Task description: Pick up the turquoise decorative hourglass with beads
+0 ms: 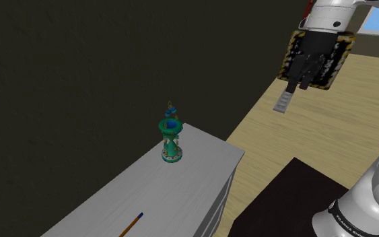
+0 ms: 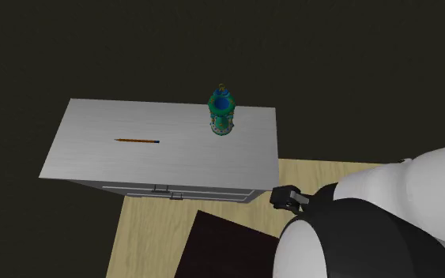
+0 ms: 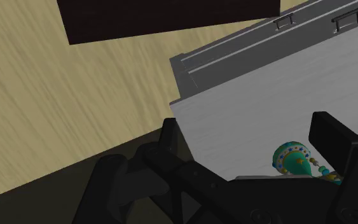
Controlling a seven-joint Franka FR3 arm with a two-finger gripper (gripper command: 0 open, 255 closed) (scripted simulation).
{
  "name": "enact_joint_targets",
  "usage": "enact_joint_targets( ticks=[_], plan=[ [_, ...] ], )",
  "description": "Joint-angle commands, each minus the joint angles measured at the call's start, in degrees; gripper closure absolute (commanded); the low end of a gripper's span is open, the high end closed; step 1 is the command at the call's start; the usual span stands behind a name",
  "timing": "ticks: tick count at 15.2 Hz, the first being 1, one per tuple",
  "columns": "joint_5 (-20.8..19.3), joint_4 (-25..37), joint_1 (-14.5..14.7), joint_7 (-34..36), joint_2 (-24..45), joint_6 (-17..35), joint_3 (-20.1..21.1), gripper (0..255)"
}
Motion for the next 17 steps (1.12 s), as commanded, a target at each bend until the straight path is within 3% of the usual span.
enact_joint_targets(
  ticks=[1, 9, 17],
  plan=[
    [0.0, 0.0, 0.0, 0.0, 0.0, 0.0, 0.0, 0],
    [4.8, -2.3, 2.4, 5.7, 7.7, 16.1, 6.4, 0],
    [6.7, 0.7, 4.0, 11.4, 19.4, 31.3, 12.7, 0]
  ],
)
